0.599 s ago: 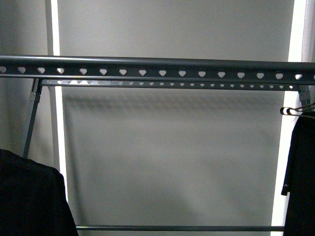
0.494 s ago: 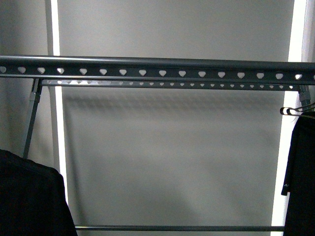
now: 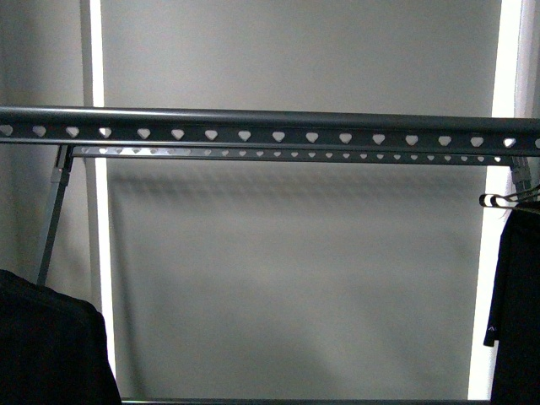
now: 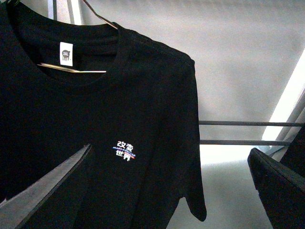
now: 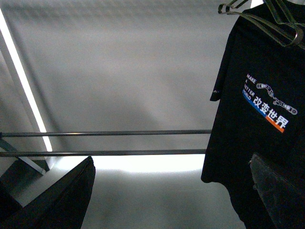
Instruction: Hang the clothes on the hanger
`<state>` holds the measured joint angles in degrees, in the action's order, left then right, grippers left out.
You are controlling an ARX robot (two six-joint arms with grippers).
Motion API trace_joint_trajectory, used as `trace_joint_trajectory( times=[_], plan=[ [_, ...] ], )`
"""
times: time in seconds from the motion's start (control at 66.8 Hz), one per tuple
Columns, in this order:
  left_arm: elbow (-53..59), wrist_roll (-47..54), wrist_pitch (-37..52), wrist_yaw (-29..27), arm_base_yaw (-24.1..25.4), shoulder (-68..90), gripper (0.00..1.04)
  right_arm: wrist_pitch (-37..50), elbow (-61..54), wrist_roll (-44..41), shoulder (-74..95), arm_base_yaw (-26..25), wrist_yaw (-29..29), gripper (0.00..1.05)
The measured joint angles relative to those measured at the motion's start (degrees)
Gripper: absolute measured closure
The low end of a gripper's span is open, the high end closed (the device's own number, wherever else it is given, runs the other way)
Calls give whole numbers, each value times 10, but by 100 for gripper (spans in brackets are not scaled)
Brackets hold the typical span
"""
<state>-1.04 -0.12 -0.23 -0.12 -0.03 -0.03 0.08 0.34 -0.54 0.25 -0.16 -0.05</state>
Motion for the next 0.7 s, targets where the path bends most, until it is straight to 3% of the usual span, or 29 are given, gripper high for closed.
trace_joint_trajectory(
  times=[0.165,0.24,0.479,0.614,0.704],
  plan=[
    [0,1,-2,-6,-2,2,7,0,0,0,0,0,0,7],
    [-9,17,-2,-70,-21,40,7,0,0,0,0,0,0,7],
    [-155,10,166,-298,-127,292,7,0,0,0,0,0,0,7],
    [-236,-38,165,-428,-161,429,7,0,0,0,0,0,0,7],
    [-322,-111,103,-523,-175,545,7,0,0,0,0,0,0,7]
  ],
)
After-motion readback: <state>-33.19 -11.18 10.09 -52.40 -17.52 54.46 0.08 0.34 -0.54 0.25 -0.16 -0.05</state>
